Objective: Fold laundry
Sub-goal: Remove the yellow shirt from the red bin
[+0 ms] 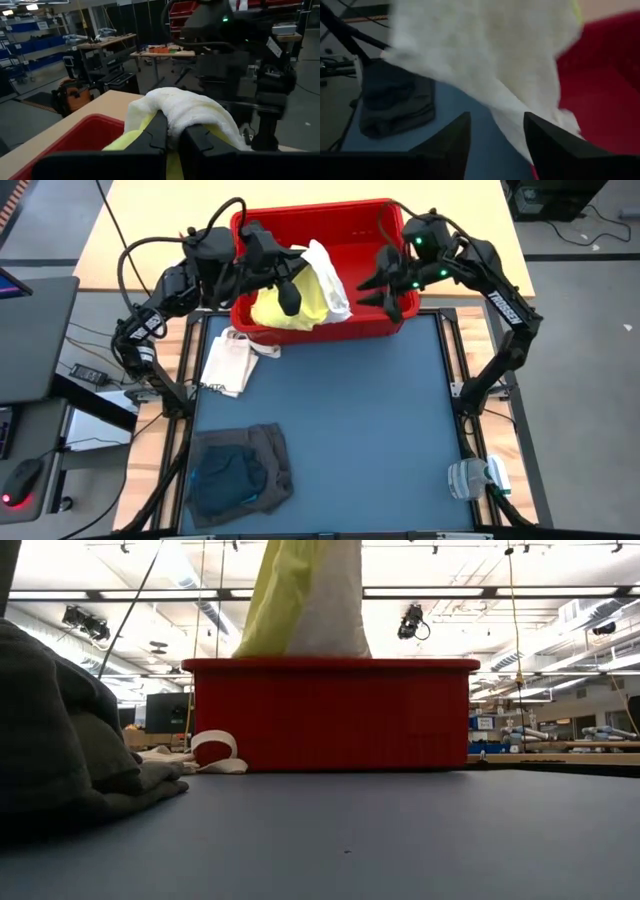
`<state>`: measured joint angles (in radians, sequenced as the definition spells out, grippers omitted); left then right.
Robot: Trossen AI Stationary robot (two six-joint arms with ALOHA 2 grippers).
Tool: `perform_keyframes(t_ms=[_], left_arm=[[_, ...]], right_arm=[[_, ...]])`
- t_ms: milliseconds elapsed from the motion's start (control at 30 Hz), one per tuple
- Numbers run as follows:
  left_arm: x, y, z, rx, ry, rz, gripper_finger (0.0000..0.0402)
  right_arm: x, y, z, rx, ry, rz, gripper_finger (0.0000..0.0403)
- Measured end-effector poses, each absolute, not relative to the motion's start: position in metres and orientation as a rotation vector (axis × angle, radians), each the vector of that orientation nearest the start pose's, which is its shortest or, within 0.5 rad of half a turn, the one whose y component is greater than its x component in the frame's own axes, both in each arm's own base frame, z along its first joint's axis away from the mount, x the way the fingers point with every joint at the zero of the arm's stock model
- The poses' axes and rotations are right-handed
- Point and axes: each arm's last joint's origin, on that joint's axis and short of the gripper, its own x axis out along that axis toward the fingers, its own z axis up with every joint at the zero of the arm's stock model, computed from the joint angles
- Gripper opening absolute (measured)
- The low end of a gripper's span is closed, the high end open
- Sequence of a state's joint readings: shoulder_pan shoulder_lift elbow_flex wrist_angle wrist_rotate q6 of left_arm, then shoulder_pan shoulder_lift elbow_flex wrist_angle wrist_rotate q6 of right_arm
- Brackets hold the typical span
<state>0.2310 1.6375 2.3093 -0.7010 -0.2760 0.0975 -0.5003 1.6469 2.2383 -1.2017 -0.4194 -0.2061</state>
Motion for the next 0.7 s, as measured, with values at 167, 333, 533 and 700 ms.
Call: perform_keyframes(t_ms=[167,333,533,700], left_arm=[[0.276,0.081,0.563,0.096,0.065,0.532,0.0027],[0.273,0.090,0.559,0.095,0.101,0.561,0.0027],[0.269,0.100,0.554,0.092,0.162,0.598,0.0028],[0.264,0.108,0.547,0.070,0.232,0.628,0.0041]], right_arm=[[0.286,-0.121,0.496,-0.002,0.498,-0.022,0.0227],[0.306,-0.124,0.491,-0.014,0.470,-0.094,0.0200],[0.317,-0.156,0.475,-0.019,0.513,-0.235,0.0022],[0.303,-0.211,0.473,0.006,0.476,-0.551,0.0011]])
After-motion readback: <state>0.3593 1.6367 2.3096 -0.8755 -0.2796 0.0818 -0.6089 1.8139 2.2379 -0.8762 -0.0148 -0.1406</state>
